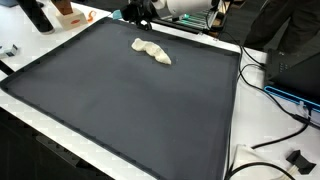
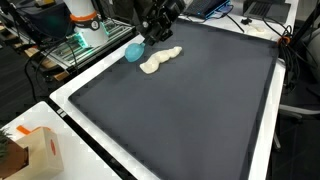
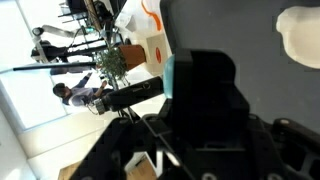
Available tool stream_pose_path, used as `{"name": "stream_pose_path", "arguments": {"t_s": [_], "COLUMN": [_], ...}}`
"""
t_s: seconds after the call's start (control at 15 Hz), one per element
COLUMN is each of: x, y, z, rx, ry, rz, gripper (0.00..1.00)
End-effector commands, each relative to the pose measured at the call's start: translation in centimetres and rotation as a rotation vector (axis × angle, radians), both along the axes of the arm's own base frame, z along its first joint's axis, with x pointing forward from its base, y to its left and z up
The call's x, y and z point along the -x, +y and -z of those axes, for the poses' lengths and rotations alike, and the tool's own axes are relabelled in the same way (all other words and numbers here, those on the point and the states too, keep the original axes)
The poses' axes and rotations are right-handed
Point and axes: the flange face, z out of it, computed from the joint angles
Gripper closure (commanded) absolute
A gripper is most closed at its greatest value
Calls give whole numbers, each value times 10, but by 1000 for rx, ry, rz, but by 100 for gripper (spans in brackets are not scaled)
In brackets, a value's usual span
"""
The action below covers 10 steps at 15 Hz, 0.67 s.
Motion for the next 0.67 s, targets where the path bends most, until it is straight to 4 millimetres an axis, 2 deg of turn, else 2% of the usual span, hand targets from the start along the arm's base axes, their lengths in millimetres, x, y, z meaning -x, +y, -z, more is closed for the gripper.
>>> {"name": "stream_pose_path", "arguments": {"t_s": [0.0,0.6], "x": [-2,-6], "y": [9,34], "z": [0,-6], "rx": [25,-169], "ry": [-5,18], "rz": [-149,-322], "gripper": [75,75]}}
